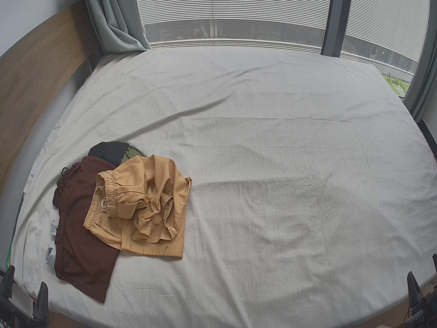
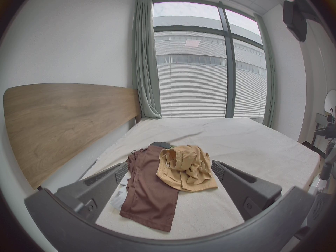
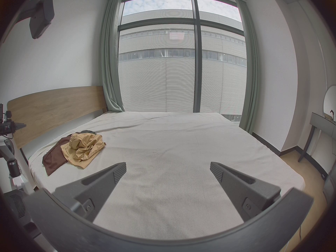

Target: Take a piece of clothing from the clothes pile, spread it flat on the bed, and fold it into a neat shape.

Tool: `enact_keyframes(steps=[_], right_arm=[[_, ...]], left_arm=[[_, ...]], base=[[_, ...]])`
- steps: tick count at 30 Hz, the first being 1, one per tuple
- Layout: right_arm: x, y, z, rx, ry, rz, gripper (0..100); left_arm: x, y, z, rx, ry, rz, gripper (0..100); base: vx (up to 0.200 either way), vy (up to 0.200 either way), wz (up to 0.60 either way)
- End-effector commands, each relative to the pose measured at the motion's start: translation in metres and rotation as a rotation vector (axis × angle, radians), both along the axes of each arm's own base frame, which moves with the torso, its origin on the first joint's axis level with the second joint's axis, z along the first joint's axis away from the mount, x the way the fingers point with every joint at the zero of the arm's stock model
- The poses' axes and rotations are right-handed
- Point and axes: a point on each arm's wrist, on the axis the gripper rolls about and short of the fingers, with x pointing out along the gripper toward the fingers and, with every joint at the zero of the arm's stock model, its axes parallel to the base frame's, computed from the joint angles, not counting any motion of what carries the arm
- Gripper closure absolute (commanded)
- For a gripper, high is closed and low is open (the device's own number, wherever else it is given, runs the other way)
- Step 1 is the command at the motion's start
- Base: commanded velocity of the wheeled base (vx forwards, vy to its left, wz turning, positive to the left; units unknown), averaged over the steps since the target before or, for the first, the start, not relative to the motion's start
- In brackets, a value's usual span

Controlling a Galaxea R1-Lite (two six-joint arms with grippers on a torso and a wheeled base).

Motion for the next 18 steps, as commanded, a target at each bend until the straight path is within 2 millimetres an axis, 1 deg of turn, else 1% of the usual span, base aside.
enact_keyframes(steps=[1,4,9,14,17,18], right_arm=[[0.0,0.0,-0.005,-0.001,0.0,-0.001,0],[0.0,0.0,-0.005,-0.001,0.0,-0.001,0],[0.0,0.0,-0.005,0.002,0.0,-0.002,0],[0.0,0.0,-0.005,0.008,0.001,-0.002,0],[0.0,0.0,-0.005,0.011,0.001,-0.001,0],[0.0,0.0,-0.005,0.011,0.001,-0.001,0]], left_arm=[[-0.009,0.0,0.023,-0.001,-0.107,0.004,0],[-0.007,0.0,0.024,0.001,-0.068,-0.001,0],[-0.004,-0.001,0.027,-0.012,-0.037,-0.06,0],[-0.002,-0.002,0.036,-0.011,-0.023,-0.087,0],[0.003,-0.003,0.046,-0.036,0.009,-0.127,0],[0.003,-0.003,0.046,-0.036,0.009,-0.127,0]], base=[[0.0,0.0,0.0],[0.0,0.0,0.0],[0.0,0.0,0.0],[0.0,0.0,0.0],[0.0,0.0,0.0],[0.0,0.0,0.0]])
